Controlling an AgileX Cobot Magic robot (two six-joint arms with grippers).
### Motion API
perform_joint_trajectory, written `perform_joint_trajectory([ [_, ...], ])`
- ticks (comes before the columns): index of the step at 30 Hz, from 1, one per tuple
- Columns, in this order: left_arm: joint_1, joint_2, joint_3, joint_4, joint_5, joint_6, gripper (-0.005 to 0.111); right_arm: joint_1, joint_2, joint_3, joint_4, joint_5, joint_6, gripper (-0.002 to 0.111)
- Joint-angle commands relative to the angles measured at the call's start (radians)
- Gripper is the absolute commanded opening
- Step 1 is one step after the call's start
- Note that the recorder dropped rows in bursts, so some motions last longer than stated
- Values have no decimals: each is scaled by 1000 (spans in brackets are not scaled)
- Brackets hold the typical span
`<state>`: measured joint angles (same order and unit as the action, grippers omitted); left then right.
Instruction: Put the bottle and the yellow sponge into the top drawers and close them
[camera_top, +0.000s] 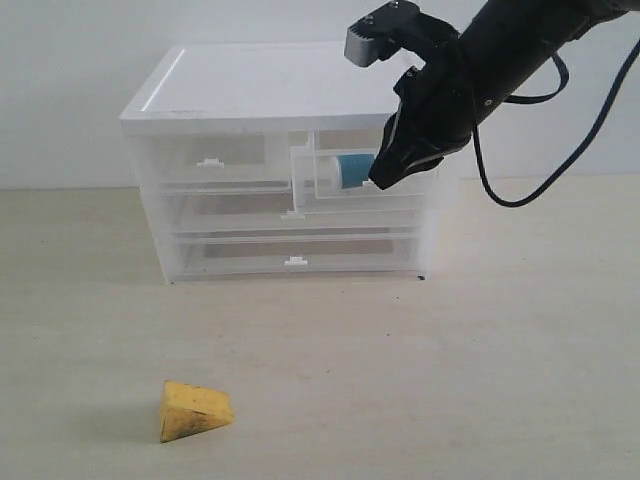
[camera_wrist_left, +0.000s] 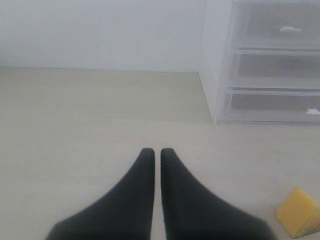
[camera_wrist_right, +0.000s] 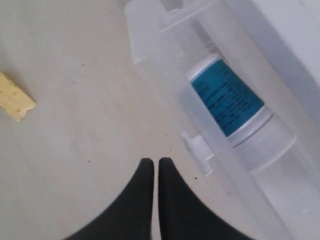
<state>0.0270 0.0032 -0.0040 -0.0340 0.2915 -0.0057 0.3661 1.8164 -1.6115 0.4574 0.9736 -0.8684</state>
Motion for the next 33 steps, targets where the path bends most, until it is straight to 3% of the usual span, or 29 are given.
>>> perform_joint_trajectory([
  [1, 3, -3, 4, -2, 0, -2, 4, -8, 28, -6, -32, -85, 16, 0],
  [13, 3, -3, 4, -2, 0, -2, 4, -8, 76, -6, -124, -376, 120, 0],
  [21, 3, -3, 4, -2, 0, -2, 4, -8, 80, -6, -134, -455, 141, 0],
  [28, 3, -3, 4, -2, 0, -2, 4, -8, 38, -6, -134, -241, 182, 0],
  [33, 3, -3, 4, -2, 0, -2, 4, -8, -35, -6, -268, 33, 387, 0],
])
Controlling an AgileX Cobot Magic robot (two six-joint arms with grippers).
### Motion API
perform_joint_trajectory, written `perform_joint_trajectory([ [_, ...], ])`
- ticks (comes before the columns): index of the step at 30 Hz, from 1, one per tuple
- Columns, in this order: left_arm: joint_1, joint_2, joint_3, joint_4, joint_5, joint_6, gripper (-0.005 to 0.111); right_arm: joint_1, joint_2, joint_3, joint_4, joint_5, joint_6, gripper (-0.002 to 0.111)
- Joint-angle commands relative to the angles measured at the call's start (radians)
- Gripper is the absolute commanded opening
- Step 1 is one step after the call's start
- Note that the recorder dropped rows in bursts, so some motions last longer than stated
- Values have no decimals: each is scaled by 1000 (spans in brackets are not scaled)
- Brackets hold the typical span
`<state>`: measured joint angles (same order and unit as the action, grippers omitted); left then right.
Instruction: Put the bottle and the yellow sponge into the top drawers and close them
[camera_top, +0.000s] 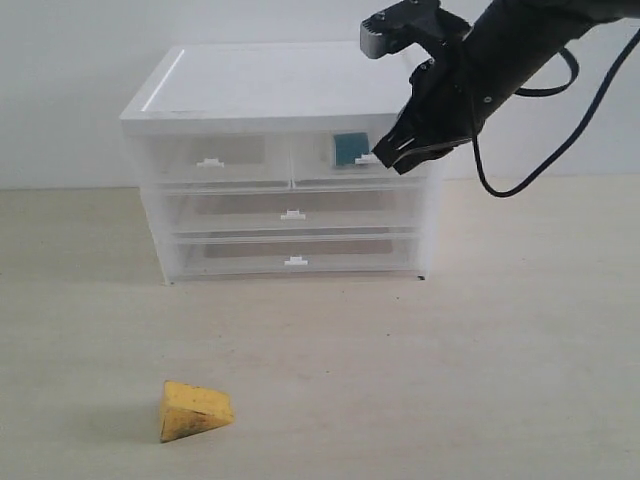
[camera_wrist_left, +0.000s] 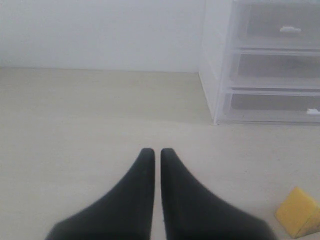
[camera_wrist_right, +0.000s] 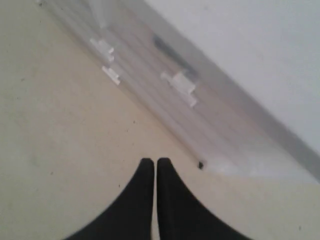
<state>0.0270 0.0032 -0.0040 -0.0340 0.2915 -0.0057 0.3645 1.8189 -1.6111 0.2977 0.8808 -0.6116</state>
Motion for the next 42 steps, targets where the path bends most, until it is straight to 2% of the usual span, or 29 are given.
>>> perform_joint_trajectory([
  [1, 3, -3, 4, -2, 0, -2, 4, -6, -43, -6, -185, 172, 211, 0],
  [5, 3, -3, 4, -2, 0, -2, 4, -6, -50, -6, -507, 335, 494, 0],
  [6, 3, -3, 4, -2, 0, -2, 4, -20, -57, -6, -538, 340, 537, 0],
  [16, 3, -3, 4, -2, 0, -2, 4, -231, -156, -6, -509, 340, 725, 0],
  [21, 3, -3, 4, -2, 0, -2, 4, -282, -264, 25, -503, 340, 737, 0],
  [30, 3, -3, 4, -2, 0, -2, 4, -285, -569, 306, -483, -24, 734, 0],
  [42, 3, -3, 4, -2, 0, -2, 4, -285, -945, 651, -483, -283, 764, 0],
])
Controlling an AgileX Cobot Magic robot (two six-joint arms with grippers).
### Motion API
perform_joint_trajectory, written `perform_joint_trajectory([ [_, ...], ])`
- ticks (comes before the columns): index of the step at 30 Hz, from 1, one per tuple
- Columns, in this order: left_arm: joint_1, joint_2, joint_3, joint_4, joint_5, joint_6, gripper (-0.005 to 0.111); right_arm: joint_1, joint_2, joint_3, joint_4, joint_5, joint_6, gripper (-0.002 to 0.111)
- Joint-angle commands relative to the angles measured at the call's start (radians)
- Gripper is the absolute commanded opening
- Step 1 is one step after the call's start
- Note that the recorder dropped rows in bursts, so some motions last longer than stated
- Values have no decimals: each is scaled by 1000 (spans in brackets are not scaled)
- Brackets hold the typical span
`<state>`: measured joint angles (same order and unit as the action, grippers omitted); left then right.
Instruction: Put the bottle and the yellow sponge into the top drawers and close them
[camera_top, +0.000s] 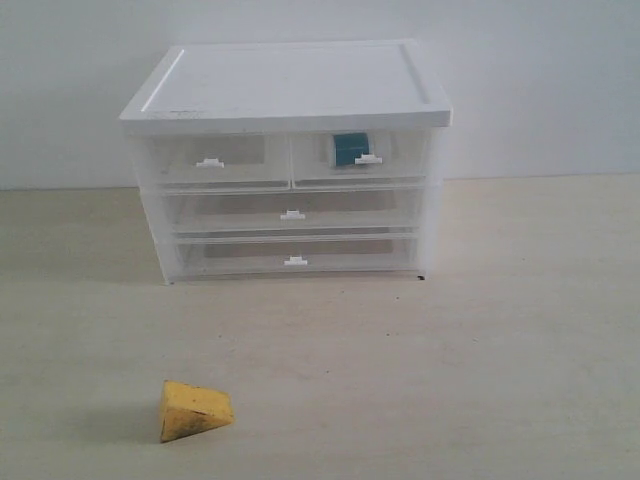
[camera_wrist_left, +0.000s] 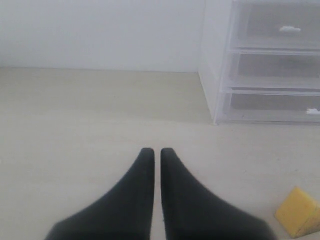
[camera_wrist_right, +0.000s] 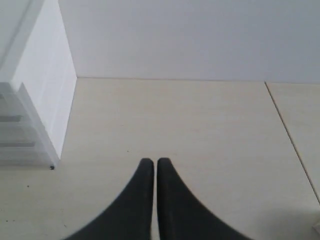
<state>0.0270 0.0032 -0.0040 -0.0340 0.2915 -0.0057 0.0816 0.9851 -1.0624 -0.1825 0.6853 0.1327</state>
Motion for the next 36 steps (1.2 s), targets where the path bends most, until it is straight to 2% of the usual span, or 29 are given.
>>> perform_joint_trajectory([
  [1, 3, -3, 4, -2, 0, -2, 4, -3, -143, 133, -3, -107, 20, 0],
  [9, 3, -3, 4, -2, 0, -2, 4, -3, -350, 301, -3, -185, 45, 0],
  [26, 3, -3, 4, -2, 0, -2, 4, -3, -459, 327, -22, -162, 34, 0],
  [36, 3, -3, 4, -2, 0, -2, 4, -3, -694, 594, -36, -211, 8, 0],
])
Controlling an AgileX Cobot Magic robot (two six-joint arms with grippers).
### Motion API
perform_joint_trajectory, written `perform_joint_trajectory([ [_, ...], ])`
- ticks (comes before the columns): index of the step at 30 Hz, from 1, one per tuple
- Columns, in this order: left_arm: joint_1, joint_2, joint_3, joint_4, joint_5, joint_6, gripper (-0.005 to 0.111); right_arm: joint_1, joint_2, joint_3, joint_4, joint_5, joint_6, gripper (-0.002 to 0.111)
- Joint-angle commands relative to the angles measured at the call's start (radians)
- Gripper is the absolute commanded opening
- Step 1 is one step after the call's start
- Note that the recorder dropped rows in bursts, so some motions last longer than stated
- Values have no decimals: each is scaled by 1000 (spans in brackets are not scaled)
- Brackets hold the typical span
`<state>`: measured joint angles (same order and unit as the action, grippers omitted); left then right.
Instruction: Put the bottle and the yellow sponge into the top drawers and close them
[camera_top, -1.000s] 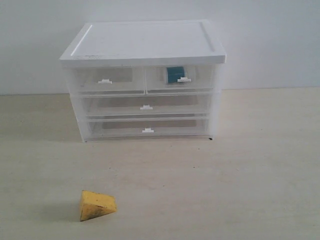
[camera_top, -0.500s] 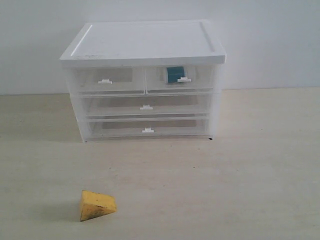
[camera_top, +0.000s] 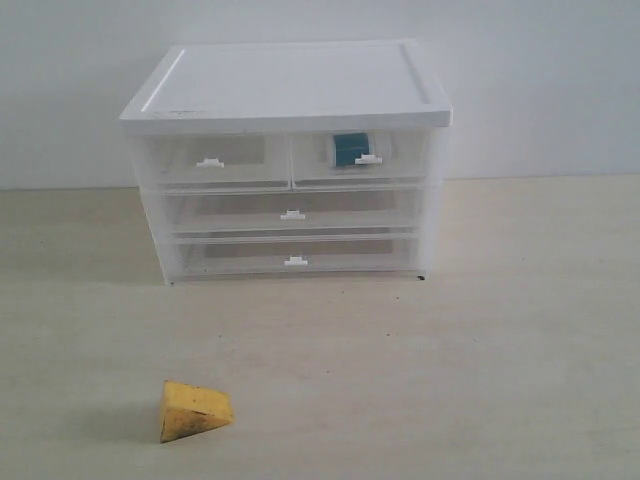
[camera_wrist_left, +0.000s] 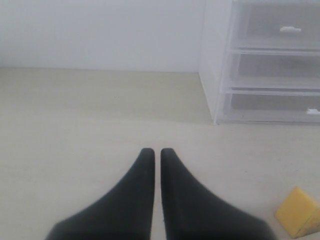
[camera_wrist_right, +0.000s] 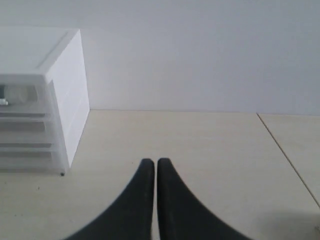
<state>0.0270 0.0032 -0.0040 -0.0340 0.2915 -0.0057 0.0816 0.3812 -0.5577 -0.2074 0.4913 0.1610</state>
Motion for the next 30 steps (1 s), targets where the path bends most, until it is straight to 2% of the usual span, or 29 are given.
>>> perform_joint_trajectory([
  [1, 3, -3, 4, -2, 0, -2, 4, -3, -117, 113, -11, -17, -20, 0],
  [11, 3, -3, 4, -2, 0, -2, 4, -3, -308, 253, -11, -2, -20, 0],
  [22, 3, -3, 4, -2, 0, -2, 4, -3, -322, 271, 5, 21, -20, 0],
  [27, 3, -3, 4, -2, 0, -2, 4, -3, -322, 328, 110, -27, -134, 0],
  [30, 3, -3, 4, -2, 0, -2, 4, -3, -322, 397, 169, -128, -151, 0],
])
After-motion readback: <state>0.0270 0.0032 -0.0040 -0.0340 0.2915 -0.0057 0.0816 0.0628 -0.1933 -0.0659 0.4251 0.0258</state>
